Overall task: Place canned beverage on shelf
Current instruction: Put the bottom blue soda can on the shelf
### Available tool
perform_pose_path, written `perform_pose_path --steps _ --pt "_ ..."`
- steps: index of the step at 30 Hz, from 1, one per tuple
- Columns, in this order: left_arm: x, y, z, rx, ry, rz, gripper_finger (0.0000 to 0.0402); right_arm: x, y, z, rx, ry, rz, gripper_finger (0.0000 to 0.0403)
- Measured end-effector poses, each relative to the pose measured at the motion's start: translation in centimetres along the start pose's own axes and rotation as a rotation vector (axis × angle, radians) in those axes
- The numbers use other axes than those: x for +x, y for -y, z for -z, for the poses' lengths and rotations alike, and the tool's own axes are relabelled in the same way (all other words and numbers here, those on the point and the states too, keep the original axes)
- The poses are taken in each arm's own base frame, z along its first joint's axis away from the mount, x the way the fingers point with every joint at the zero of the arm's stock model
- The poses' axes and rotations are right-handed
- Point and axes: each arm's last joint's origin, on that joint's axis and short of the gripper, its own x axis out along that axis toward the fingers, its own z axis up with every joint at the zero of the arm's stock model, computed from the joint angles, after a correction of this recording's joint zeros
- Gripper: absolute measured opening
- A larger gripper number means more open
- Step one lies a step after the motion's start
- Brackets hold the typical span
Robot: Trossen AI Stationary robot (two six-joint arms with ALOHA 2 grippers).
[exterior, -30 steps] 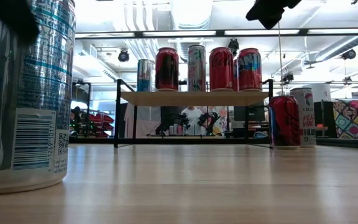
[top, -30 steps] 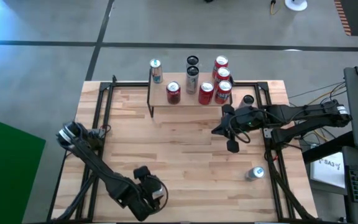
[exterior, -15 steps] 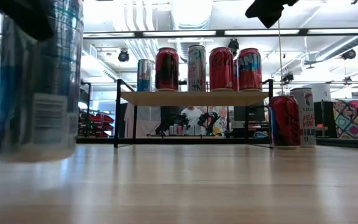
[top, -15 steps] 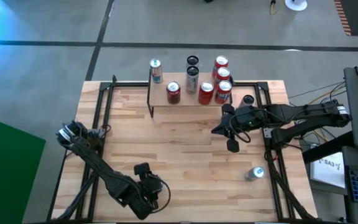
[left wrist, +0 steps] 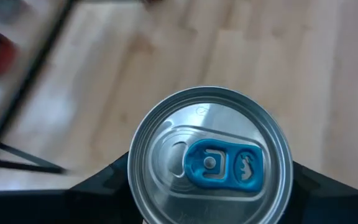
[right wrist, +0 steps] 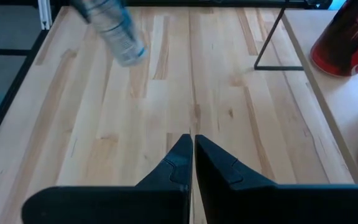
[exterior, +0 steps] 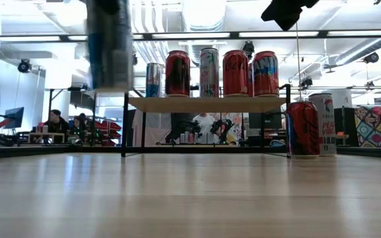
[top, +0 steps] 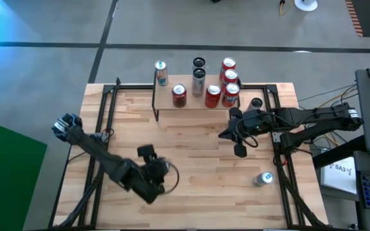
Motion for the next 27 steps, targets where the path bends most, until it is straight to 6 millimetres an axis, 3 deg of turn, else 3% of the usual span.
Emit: perform_pose_path --steps 10,18,27 --pt "-1.9 -10.0 -3.5 0.021 0.063 -0.101 0.0212 0.0 0.0 -0.1 -0.016 0.010 0.000 0.0009" --pt "-2.0 -18.2 -5.0 -0.039 0.082 -0.294 0.0212 0.2 0.0 -0.1 -0.018 0.002 0.001 0.0009" --pt "-1.1 -24.2 -5.3 -0.156 0.054 -0.249 0.0212 0.8 0.0 -0.1 -0.027 -0.011 0.017 0.0009"
